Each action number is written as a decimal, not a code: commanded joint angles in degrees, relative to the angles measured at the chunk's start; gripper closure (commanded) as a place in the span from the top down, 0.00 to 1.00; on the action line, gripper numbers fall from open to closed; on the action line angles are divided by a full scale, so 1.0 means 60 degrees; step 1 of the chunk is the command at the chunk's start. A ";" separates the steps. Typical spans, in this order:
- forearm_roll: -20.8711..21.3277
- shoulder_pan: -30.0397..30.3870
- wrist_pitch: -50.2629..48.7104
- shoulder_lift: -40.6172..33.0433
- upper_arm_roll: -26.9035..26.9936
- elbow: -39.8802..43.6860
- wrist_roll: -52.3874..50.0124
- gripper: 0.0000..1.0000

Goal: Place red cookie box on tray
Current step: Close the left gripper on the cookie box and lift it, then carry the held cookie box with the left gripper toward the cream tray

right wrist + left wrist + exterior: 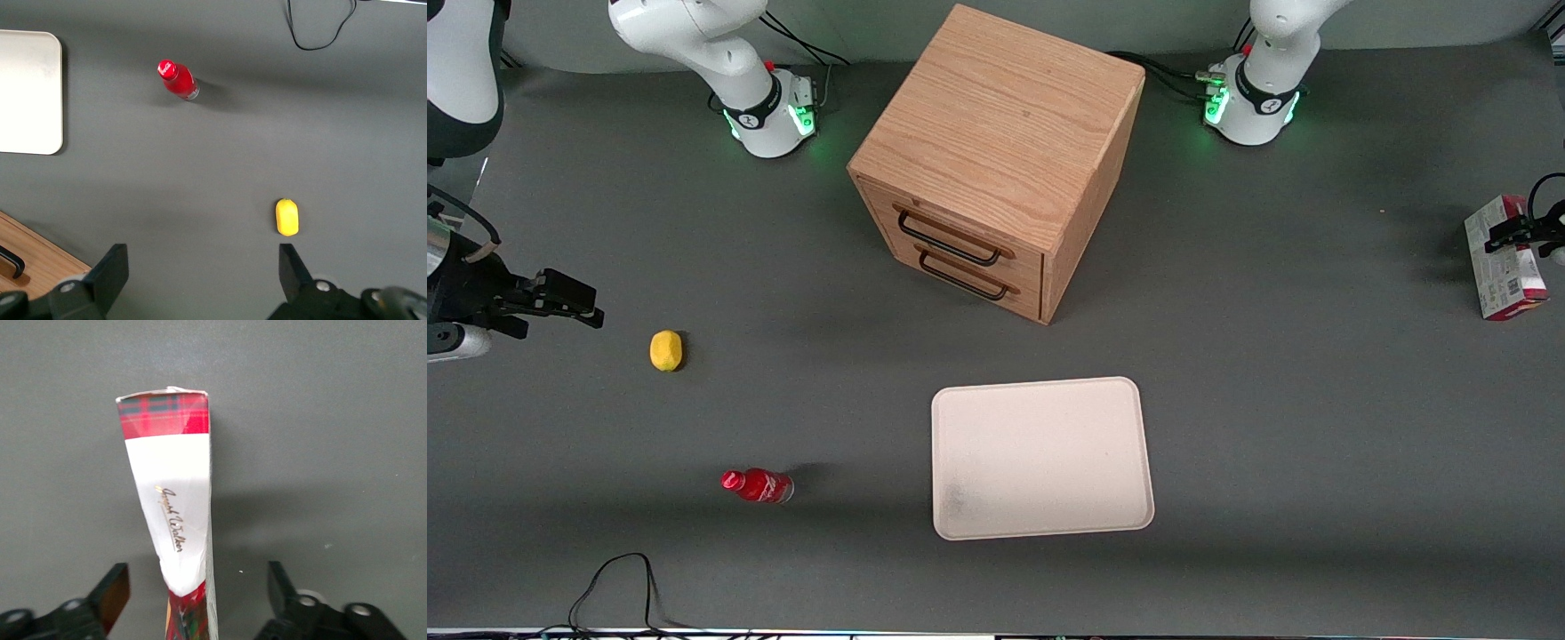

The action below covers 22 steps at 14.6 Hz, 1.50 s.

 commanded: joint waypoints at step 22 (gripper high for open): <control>0.1159 -0.0318 -0.7805 -0.2003 0.0012 0.6185 0.0348 0.00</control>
